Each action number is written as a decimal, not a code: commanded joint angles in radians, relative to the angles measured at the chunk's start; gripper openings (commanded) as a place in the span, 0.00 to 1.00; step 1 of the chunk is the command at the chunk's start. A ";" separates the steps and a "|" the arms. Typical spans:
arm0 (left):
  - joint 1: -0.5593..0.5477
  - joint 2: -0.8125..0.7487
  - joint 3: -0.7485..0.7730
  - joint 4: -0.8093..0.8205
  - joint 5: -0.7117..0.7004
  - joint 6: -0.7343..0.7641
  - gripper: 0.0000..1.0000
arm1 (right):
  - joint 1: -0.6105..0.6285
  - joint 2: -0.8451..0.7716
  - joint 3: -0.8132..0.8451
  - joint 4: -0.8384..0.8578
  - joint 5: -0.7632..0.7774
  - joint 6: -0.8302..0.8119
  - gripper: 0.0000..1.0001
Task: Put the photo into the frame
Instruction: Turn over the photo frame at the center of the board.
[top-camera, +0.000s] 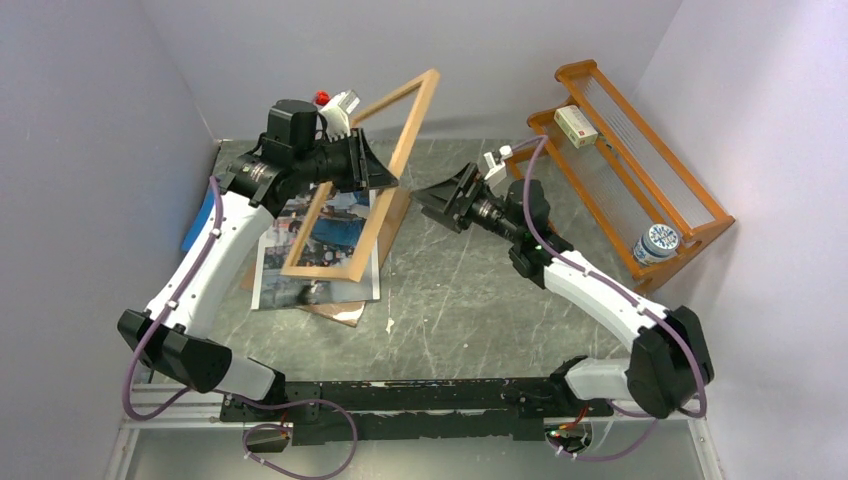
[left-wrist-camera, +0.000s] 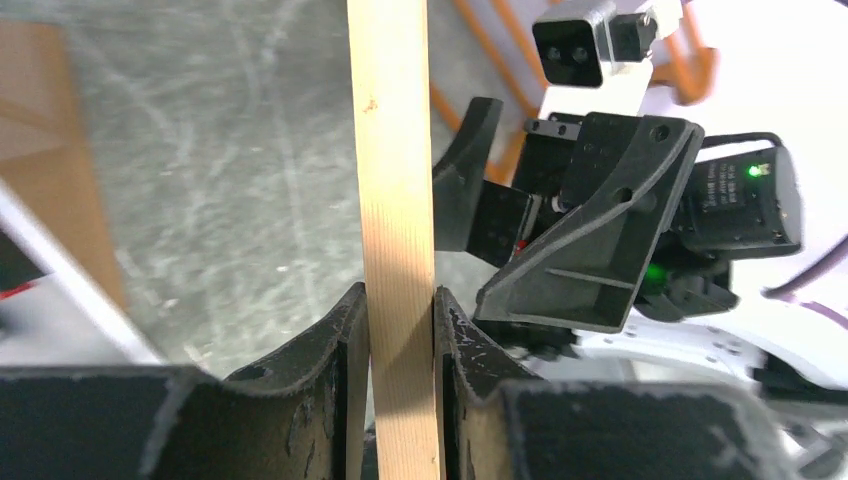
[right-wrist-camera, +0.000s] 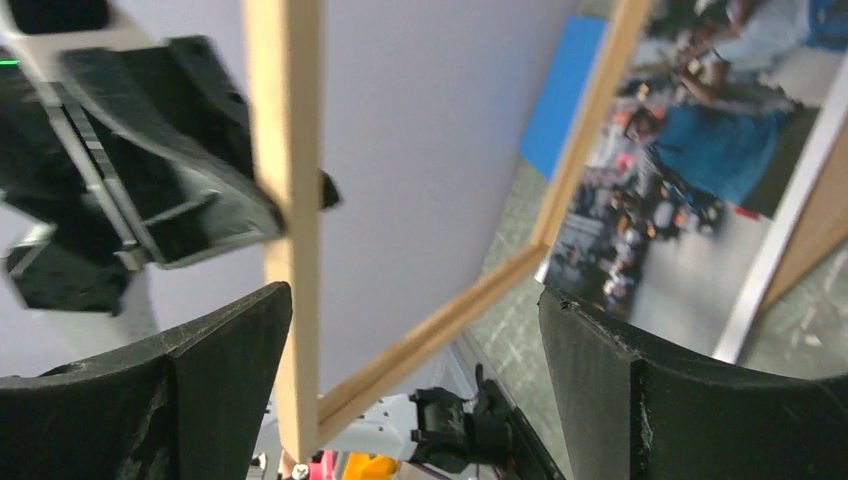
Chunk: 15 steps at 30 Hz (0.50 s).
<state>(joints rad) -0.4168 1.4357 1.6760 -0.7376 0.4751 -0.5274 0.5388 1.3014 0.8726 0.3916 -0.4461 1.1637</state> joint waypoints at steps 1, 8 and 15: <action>-0.008 -0.040 -0.030 0.255 0.270 -0.130 0.03 | 0.003 -0.114 0.061 0.101 0.074 -0.005 0.98; -0.038 -0.045 -0.117 0.488 0.413 -0.328 0.03 | 0.000 -0.167 0.093 0.037 0.149 -0.020 0.96; -0.075 -0.049 -0.213 0.765 0.472 -0.562 0.03 | -0.002 -0.140 0.169 -0.077 0.172 -0.016 0.87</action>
<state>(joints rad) -0.4744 1.4353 1.4754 -0.2638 0.8635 -0.9451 0.5385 1.1511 0.9661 0.3683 -0.3111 1.1584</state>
